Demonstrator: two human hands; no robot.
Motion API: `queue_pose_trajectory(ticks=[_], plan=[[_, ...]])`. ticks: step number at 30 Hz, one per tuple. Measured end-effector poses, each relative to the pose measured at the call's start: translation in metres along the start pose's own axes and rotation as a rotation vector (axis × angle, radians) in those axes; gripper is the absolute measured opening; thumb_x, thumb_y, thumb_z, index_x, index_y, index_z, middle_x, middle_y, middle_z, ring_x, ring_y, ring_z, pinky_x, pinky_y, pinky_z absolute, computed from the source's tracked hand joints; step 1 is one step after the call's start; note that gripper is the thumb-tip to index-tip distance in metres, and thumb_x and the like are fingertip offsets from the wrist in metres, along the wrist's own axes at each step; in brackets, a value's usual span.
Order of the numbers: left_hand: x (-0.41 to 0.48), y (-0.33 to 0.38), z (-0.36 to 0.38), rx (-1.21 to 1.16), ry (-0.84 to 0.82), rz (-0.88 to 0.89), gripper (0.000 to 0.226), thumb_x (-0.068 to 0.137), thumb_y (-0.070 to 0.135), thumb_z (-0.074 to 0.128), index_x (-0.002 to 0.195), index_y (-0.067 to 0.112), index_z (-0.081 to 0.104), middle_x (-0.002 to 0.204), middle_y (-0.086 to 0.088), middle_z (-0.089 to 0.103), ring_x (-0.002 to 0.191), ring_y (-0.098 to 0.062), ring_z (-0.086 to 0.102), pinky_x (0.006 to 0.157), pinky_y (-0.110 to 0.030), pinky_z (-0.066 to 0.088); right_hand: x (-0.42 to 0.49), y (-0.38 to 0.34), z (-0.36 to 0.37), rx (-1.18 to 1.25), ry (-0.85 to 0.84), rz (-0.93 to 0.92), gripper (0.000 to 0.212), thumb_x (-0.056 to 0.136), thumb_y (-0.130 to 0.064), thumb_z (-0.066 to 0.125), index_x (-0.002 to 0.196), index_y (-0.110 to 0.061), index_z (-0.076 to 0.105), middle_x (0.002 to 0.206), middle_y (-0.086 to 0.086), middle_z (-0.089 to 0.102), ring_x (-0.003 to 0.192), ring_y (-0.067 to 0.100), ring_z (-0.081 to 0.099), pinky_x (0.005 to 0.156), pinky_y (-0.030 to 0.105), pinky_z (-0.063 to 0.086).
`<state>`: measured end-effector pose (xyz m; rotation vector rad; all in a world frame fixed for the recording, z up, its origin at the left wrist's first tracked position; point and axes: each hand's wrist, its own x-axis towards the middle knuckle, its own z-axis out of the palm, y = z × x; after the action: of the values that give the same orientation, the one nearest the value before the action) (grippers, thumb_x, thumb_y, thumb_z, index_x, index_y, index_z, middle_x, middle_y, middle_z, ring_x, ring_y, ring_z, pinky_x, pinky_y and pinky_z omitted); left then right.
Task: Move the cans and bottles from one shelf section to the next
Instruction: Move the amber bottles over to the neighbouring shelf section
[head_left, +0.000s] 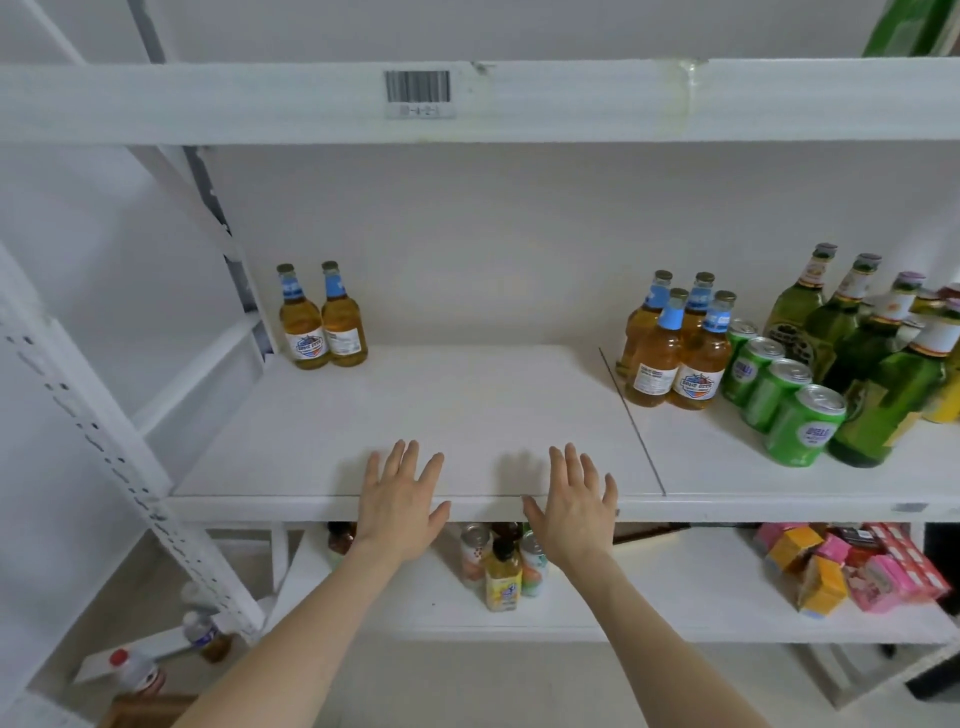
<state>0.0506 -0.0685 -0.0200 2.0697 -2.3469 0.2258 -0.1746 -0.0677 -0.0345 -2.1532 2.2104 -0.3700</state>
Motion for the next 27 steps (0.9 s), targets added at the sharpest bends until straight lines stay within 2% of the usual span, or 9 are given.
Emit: queue_pose_trajectory(ticks=[14,20,27], plan=[[0.074,-0.101,0.01,-0.009,-0.003,0.035,0.065,0.099,0.055,0.033,0.156,0.027,0.017,0.164,-0.012,0.016,0.153,-0.029,0.008,0.122,-0.051,0.008,0.073,-0.099,0.03,-0.012,0.024,0.01,0.073,0.098,-0.059,0.034,0.157,-0.019,0.014,0.166,0.003,0.014,0.153,0.023,0.011,0.12,0.05,0.011],[0.094,-0.168,0.023,-0.017,0.006,-0.012,0.067,0.098,0.056,0.036,0.155,0.026,0.019,0.164,-0.013,0.018,0.152,-0.029,0.01,0.121,-0.052,0.009,0.104,-0.153,0.045,-0.028,-0.005,-0.019,0.074,0.098,-0.059,0.034,0.157,-0.019,0.013,0.166,0.003,0.013,0.153,0.023,0.011,0.12,0.05,0.01],[0.119,-0.264,0.031,-0.005,0.052,-0.015,0.067,0.096,0.058,0.037,0.154,0.027,0.022,0.162,-0.012,0.022,0.152,-0.03,0.013,0.12,-0.052,0.012,0.139,-0.23,0.059,-0.027,0.032,0.045,0.074,0.097,-0.059,0.036,0.156,-0.02,0.015,0.166,0.002,0.015,0.152,0.022,0.013,0.121,0.05,0.012]])
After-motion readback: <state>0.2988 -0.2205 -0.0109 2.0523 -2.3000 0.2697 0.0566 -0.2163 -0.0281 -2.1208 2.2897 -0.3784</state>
